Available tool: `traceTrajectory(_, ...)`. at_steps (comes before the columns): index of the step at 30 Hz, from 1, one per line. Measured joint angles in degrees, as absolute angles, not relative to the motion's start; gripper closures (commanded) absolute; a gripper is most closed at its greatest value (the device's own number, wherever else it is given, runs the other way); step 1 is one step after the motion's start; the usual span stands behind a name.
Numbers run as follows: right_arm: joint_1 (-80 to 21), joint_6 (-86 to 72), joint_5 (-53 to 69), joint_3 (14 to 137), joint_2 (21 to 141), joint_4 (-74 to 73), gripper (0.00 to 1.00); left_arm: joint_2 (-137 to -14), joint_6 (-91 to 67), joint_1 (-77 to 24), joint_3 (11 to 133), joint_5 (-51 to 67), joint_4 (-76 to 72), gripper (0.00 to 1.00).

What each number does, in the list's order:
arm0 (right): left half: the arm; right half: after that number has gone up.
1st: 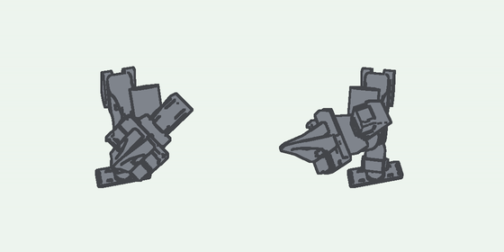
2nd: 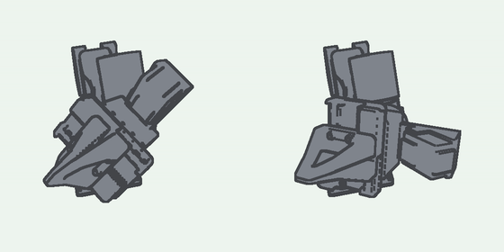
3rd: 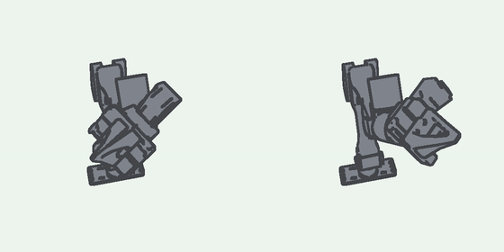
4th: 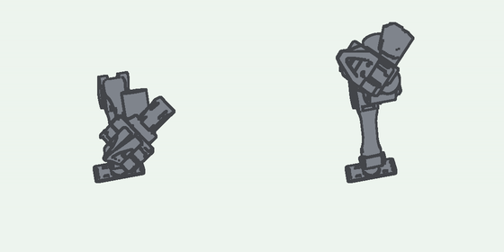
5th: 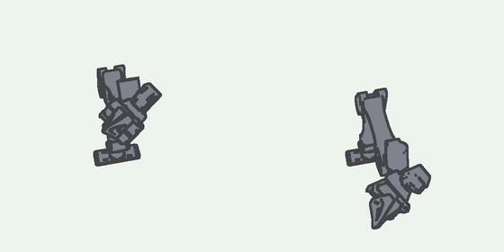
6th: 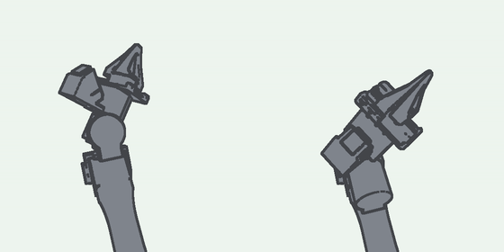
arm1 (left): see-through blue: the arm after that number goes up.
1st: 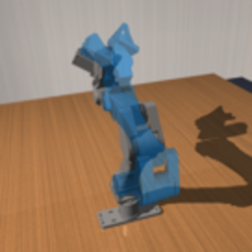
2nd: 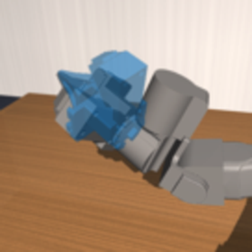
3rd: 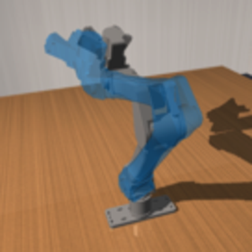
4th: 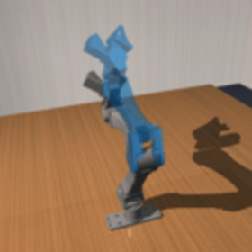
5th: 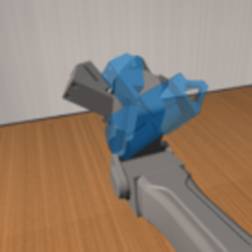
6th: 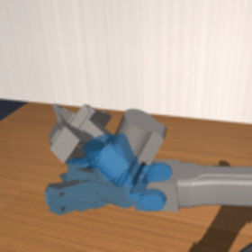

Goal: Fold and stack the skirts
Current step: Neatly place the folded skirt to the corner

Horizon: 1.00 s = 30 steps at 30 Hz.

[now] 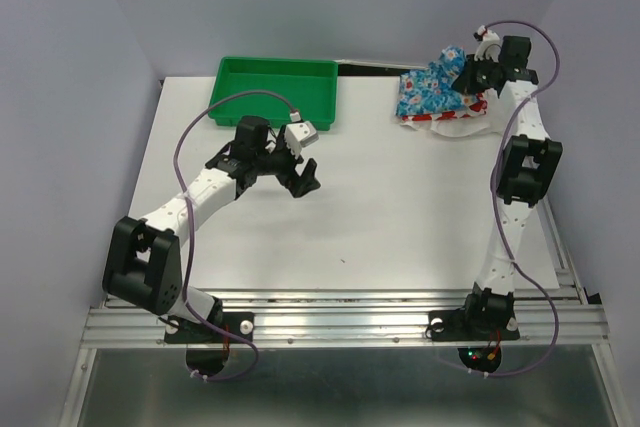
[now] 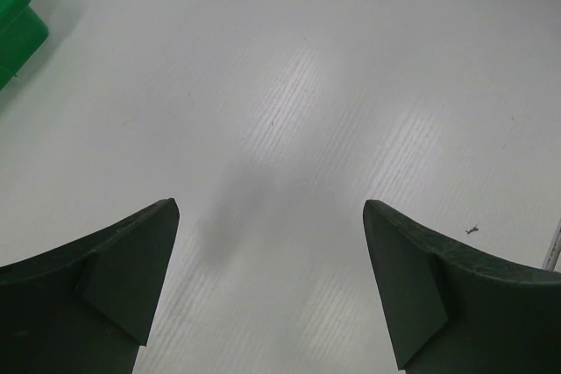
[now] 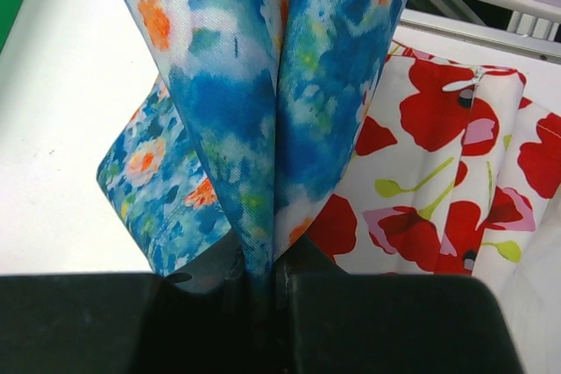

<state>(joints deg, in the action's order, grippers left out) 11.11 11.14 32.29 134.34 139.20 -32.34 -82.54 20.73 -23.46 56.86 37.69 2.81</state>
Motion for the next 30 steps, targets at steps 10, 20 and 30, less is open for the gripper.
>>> traceTrajectory(10, 12.36, 10.55, 33.26, 136.14, 140.81, -31.55, 0.51, -83.92, 20.45, -23.51, 56.90, 37.60, 3.16, 0.01)
traceTrajectory(20, 12.78, 11.88, 29.74, 136.16, 141.38, -28.34, 0.22, -84.60, 20.45, -23.51, 56.93, 37.12, 4.14, 0.01)
traceTrajectory(30, 13.08, 15.46, 20.62, 136.00, 141.32, -26.06, 0.09, -84.64, 20.43, -23.51, 57.47, 36.51, 4.64, 0.01)
